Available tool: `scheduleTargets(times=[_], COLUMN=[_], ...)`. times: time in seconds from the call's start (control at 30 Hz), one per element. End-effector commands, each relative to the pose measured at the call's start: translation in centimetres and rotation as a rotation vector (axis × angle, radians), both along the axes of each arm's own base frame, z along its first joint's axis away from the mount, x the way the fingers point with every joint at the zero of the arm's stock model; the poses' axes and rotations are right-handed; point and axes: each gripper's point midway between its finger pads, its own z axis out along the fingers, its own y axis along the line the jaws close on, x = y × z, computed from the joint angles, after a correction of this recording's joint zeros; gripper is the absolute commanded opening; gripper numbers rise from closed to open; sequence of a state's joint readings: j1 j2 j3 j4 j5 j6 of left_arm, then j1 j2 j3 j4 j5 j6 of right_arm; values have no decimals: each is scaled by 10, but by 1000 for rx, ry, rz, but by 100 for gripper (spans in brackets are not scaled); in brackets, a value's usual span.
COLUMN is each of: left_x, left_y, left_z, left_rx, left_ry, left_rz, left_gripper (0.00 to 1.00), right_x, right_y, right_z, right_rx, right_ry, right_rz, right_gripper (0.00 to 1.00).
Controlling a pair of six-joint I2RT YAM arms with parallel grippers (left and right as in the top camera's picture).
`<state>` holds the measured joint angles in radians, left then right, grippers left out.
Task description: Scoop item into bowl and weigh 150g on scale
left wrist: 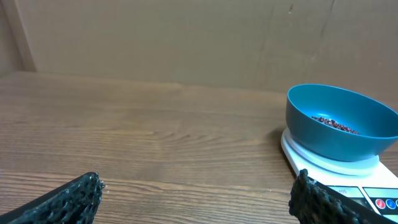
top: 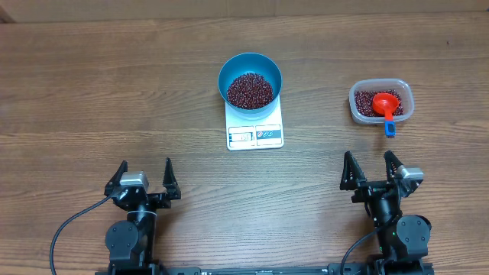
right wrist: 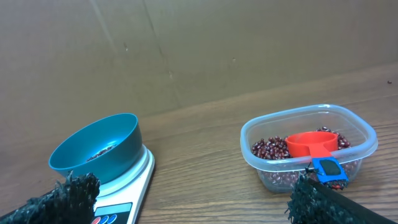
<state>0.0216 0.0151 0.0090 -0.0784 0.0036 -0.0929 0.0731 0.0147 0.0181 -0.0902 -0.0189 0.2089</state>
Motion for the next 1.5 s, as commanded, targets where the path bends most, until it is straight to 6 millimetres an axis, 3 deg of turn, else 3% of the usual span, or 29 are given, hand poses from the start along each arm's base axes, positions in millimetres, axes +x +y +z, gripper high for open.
scheduleTargets(times=[0.0,1.47], left_x=[0,0], left_y=[3,3], left_z=[0,0], left_rx=[27,27], left_ry=[-6,-6], left_rz=[10,10], left_gripper=[100,100], right_x=[0,-1], right_y=[1,6], right_z=[-1,0], right_rx=[1,-36], right_ry=[-8,-16], right_rz=[2,31], right_gripper=[100,100])
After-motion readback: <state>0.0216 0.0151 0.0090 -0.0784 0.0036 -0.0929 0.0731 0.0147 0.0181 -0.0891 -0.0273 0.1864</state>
